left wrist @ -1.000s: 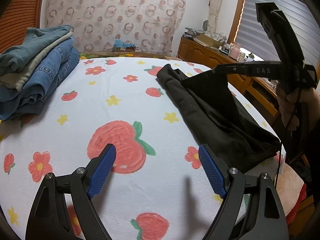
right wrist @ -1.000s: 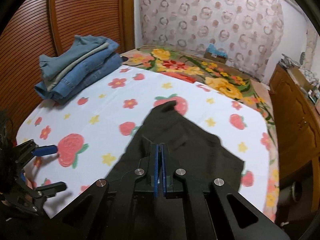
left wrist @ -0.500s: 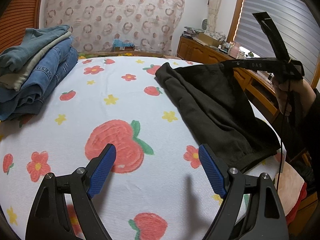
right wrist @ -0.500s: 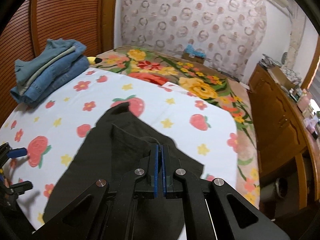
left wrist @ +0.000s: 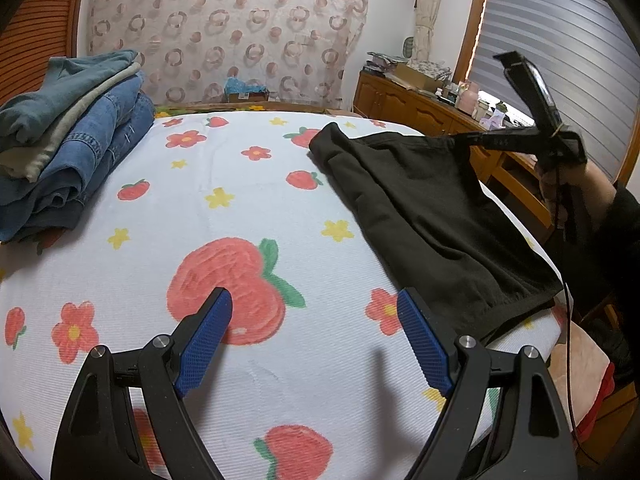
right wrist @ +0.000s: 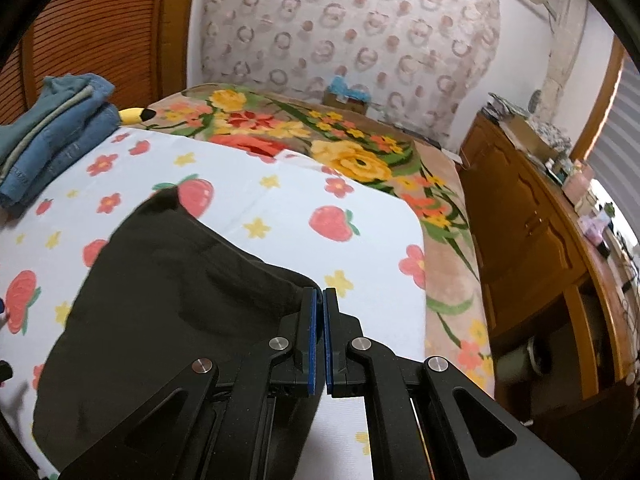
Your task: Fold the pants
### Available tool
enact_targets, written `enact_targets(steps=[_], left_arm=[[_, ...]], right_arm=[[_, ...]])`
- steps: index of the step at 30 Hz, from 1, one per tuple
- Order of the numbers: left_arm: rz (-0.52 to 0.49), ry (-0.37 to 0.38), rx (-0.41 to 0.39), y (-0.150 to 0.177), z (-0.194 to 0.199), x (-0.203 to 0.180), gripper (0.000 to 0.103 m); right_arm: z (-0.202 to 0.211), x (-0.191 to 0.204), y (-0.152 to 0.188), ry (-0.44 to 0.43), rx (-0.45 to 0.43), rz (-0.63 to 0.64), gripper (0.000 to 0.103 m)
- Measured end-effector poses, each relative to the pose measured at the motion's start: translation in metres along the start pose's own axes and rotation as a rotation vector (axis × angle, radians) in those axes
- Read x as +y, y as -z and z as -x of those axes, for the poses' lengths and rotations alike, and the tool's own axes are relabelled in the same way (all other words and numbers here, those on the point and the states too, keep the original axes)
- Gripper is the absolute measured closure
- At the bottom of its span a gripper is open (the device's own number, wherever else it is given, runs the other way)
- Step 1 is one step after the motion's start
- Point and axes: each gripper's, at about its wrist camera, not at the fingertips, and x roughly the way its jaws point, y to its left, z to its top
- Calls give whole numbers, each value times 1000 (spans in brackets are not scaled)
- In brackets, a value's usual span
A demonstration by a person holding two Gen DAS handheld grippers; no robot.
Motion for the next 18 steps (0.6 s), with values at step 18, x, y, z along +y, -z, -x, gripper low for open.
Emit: enact_targets(steps=[18], left_arm=[[-5,-2,1,2,0,1,18]], right_arm=[[1,-18,2,21,0,-116,85]])
